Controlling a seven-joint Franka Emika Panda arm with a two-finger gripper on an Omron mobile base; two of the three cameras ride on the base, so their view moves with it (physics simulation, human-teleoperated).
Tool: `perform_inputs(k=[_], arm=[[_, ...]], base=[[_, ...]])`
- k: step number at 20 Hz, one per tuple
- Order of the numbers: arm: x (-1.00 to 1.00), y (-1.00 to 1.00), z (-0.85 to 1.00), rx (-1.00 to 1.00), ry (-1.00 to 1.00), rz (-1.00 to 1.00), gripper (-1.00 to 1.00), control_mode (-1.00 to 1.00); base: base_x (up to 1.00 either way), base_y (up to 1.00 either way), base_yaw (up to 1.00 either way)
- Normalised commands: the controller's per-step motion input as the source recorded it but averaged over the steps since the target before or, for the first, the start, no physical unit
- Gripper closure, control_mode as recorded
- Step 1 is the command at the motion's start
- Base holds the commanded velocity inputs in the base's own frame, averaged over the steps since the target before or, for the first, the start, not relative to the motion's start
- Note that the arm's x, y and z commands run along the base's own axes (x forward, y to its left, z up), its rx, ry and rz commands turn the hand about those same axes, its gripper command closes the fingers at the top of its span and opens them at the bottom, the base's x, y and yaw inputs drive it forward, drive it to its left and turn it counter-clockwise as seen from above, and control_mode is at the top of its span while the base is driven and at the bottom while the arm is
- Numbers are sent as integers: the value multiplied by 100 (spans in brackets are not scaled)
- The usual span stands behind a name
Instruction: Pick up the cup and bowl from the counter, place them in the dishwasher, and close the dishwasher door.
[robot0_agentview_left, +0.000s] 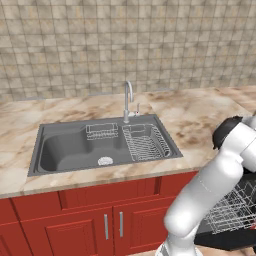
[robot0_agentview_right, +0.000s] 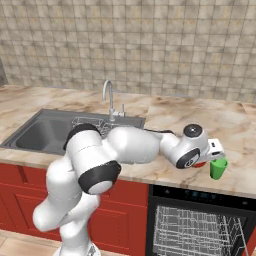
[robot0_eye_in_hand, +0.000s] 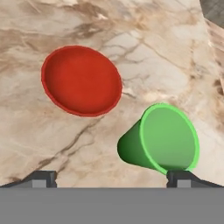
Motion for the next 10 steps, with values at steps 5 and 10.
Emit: perform_inputs(k=[5,10], arm=[[21,-28,-8,0,0,0,-100,-100],[23,-31,-6,0,0,0,-100,-100]], base=[[0,0,0],[0,0,0]])
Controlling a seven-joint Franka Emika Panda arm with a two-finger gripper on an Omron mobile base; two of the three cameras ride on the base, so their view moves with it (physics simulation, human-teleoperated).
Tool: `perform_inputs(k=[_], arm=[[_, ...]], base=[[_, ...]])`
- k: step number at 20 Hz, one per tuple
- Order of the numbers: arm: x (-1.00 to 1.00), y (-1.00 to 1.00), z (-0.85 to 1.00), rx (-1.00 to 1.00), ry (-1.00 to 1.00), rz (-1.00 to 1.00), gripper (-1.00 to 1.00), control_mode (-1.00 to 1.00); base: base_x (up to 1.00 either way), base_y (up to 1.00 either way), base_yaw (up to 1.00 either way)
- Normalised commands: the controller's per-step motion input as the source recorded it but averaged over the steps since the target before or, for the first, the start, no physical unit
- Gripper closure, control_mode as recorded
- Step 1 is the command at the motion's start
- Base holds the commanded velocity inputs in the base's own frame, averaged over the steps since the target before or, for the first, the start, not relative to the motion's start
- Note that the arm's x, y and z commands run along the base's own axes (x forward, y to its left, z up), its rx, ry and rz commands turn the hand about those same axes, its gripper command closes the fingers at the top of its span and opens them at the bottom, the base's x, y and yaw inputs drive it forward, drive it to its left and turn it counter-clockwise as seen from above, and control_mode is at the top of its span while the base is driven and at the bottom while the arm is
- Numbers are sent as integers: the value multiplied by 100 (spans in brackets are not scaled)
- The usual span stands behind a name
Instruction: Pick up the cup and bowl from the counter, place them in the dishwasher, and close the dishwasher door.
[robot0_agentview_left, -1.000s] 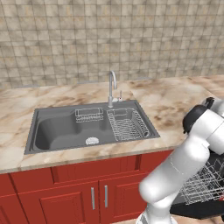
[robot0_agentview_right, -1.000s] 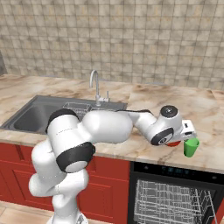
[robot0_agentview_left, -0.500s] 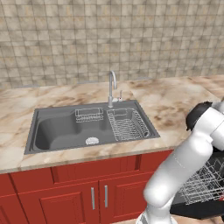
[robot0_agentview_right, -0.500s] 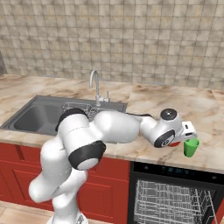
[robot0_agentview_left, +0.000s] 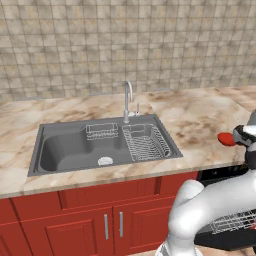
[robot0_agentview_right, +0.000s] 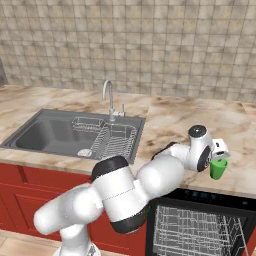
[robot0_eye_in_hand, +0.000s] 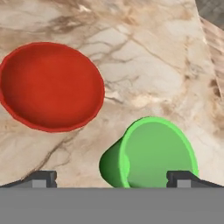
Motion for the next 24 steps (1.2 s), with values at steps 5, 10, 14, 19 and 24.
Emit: perform_inputs(k=[5,10,14,19,24], arm=[[20,-23,-15,0,0,0,-100,-100],[18,-11,-29,2,0,0,100,-100],[19,-9,-26,5,0,0,100,-100],[8,-15,-13,7,0,0,100,-100],[-5,-8,0,9,-4,0,100,-100]], base=[[0,0,0],[0,0,0],[0,0,0],[0,0,0],[0,0,0]])
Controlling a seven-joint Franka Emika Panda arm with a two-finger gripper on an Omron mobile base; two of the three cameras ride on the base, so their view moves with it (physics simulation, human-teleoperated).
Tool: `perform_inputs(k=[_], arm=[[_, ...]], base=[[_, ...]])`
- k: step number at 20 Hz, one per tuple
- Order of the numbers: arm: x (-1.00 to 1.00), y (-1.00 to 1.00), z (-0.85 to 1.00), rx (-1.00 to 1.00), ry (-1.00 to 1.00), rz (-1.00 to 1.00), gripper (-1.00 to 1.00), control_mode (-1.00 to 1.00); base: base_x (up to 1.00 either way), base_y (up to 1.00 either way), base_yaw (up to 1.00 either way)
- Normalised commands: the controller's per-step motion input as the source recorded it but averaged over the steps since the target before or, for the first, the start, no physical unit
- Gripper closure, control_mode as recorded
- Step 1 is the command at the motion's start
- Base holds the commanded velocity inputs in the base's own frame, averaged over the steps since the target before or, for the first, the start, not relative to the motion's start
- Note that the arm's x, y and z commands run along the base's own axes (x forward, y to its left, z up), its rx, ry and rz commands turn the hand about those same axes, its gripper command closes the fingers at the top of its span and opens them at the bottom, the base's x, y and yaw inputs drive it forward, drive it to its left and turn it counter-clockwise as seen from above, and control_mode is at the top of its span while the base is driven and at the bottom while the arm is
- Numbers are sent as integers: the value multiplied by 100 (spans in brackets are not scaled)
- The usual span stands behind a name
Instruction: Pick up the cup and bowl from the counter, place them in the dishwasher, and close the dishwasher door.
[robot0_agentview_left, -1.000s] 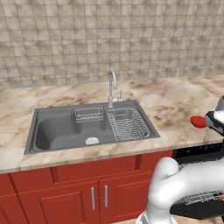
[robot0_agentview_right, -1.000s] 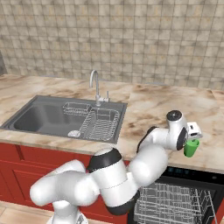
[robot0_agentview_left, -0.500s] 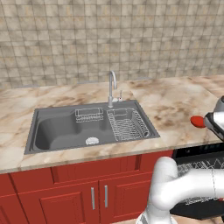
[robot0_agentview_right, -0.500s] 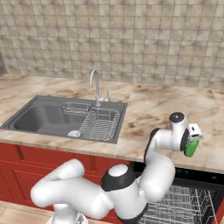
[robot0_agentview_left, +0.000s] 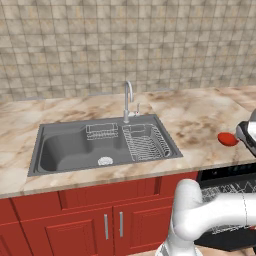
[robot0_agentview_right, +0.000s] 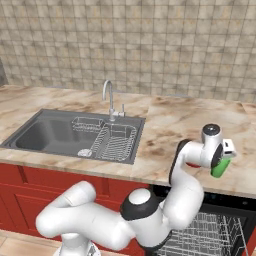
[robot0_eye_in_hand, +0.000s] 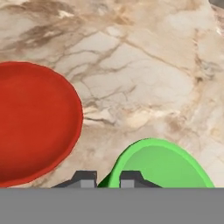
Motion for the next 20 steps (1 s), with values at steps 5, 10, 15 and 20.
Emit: perform_inputs(k=[5,10,15,20], arm=[[-31,-6,0,9,-9,0,100,-100],[-61,0,8,4,-15,0,100,-100],[-48,0,30,0,-16,0,100,-100],[-27,0,29,0,-13,0,100,-100]], base=[[0,0,0],[0,0,0],[0,0,0],[0,0,0]])
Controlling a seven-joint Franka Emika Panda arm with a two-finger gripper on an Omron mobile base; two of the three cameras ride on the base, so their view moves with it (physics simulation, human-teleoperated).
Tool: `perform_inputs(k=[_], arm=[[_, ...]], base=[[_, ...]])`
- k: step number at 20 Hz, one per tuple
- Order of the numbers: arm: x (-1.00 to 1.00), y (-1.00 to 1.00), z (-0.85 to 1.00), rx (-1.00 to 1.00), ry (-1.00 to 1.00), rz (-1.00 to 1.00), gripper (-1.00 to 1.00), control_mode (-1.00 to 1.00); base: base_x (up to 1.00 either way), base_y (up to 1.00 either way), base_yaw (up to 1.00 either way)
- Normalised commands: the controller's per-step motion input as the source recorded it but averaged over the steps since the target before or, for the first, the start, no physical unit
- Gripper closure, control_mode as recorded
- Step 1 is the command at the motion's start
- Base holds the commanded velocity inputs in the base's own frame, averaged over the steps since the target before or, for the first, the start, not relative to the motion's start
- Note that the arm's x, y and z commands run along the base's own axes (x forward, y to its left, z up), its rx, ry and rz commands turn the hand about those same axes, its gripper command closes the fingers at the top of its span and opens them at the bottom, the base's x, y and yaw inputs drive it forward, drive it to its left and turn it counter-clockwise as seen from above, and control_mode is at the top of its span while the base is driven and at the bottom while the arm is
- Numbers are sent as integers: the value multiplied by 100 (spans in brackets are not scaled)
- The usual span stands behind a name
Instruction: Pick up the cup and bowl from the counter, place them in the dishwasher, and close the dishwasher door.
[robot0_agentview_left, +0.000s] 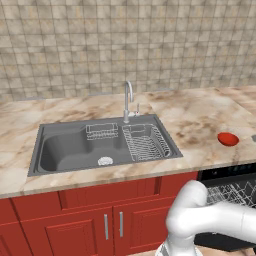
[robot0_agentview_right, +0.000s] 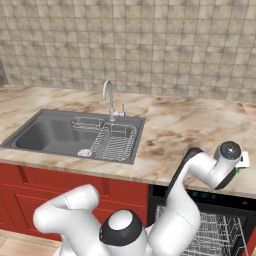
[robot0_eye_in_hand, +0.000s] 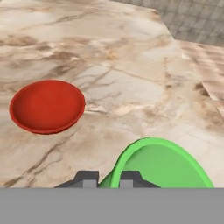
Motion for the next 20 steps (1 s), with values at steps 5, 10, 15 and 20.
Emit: perform_inputs(k=[5,10,15,20], arm=[[-16,0,14,5,-7,-4,100,-100],[-21,0,10,17,-1,-10,100,-100],[-35,0,2,32,0,-16,100,-100],[-28,6,0,17,0,-13,100,-100]], base=[[0,0,0],[0,0,0],[0,0,0],[0,0,0]])
